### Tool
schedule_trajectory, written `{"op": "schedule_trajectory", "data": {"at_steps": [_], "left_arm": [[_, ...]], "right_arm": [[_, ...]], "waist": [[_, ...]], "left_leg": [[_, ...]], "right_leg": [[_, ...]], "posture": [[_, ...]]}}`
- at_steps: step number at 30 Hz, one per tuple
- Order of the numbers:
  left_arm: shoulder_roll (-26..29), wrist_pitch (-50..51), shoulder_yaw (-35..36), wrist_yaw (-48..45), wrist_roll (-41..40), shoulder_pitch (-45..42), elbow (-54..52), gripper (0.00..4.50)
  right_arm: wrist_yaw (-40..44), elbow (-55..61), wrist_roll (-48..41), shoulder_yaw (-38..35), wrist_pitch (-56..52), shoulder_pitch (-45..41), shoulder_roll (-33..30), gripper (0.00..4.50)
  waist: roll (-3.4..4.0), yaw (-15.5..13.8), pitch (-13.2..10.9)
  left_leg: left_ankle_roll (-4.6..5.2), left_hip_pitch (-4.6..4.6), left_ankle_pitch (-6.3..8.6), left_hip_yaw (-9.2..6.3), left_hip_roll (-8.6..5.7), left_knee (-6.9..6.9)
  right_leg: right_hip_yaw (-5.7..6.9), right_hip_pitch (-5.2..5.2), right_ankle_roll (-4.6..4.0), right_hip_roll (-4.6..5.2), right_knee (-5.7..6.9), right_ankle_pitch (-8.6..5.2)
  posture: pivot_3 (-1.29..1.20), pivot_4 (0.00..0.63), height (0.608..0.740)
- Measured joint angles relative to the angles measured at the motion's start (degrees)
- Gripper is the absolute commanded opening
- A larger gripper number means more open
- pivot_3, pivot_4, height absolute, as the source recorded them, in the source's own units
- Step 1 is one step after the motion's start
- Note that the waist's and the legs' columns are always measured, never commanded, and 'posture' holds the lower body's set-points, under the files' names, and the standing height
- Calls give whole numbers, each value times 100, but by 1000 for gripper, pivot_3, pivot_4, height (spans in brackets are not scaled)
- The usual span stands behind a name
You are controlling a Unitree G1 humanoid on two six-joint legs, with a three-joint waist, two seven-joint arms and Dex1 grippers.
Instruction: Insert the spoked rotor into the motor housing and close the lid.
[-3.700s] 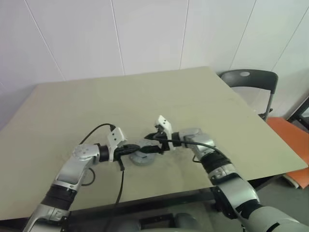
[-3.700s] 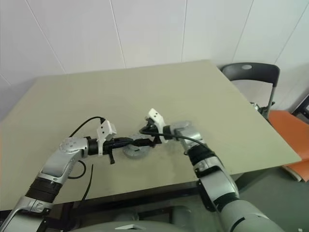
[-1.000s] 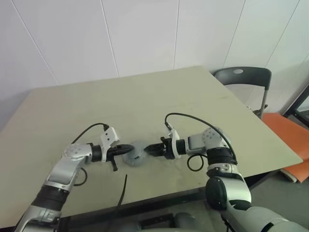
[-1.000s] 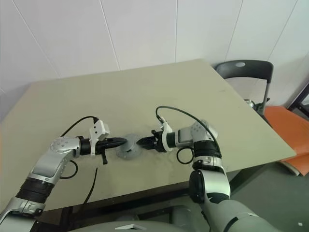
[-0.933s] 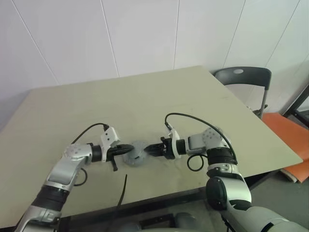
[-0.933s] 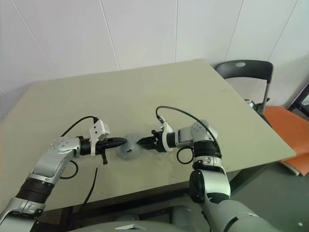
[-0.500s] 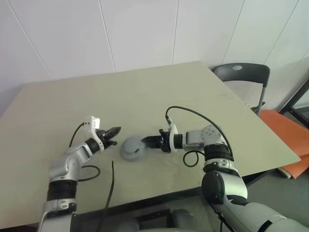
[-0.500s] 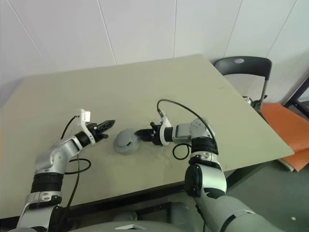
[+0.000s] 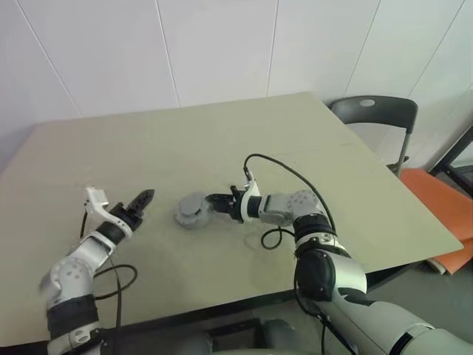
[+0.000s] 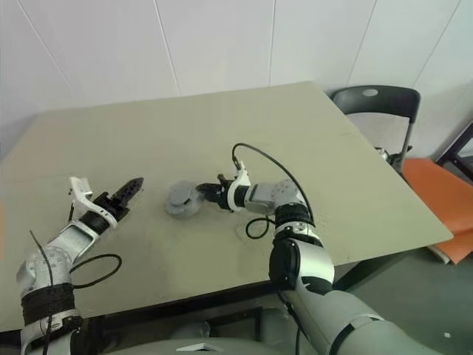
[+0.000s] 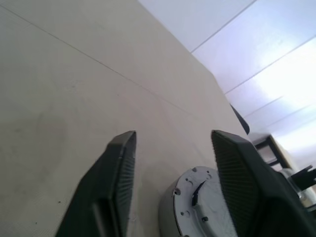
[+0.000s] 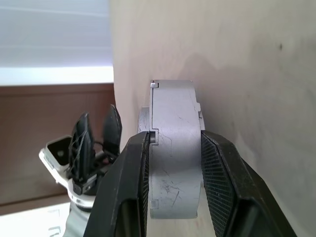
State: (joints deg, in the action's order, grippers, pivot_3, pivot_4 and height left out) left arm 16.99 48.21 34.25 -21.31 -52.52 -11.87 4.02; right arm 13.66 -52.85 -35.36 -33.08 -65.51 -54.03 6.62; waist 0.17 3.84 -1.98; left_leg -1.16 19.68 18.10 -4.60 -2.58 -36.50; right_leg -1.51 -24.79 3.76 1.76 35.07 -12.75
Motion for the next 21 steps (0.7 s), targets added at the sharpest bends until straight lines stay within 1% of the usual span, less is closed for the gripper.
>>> {"op": "schedule_trajectory", "data": {"at_steps": [3,4,9,11,13,16,21], "left_arm": [[-164,134,103,283,-356,-18,-14,4267],[-207,220,124,417,-512,-19,-16,4461],[-310,736,245,1015,-1165,-19,-12,4461],[-315,1109,177,1200,-1393,-14,18,4461],[-340,1270,140,1357,-1562,-14,80,4461],[-362,1363,160,1542,-1812,-37,220,4461],[-440,1352,382,1774,-2619,-276,303,4461]], "right_arm": [[9,-342,-43,-45,431,-112,18,1228],[19,-374,-65,-43,503,-115,19,1228],[161,-380,-286,-99,630,-115,24,1228],[273,-363,-558,-231,700,-114,25,1228],[377,-286,-773,-294,705,-114,26,1228],[468,-119,-919,-280,636,-111,26,1228],[497,-1,-1114,-240,567,-108,27,1228]], "waist": [[0,-1,-1],[-1,0,-1],[-3,13,-1],[-3,12,-1],[-3,11,-1],[-4,15,-1],[-4,6,-1]], "left_leg": [[-4,0,-2,-1,0,0],[-5,0,-3,-1,0,0],[-5,10,-3,-1,0,-1],[-6,19,-4,-1,0,-6],[-7,27,-4,-2,0,-15],[-11,68,-6,-3,0,-45],[-27,69,-15,-5,0,-55]], "right_leg": [[1,0,0,0,1,0],[1,-1,0,0,2,0],[-1,-11,-1,-1,4,1],[0,-17,0,-1,6,1],[1,-22,-1,0,10,1],[2,-58,-6,-1,30,6],[3,-59,-17,-1,41,14]], "posture": [[0,0,740],[0,0,740],[0,0,740],[0,0,740],[0,0,740],[0,0,740],[0,0,740]]}}
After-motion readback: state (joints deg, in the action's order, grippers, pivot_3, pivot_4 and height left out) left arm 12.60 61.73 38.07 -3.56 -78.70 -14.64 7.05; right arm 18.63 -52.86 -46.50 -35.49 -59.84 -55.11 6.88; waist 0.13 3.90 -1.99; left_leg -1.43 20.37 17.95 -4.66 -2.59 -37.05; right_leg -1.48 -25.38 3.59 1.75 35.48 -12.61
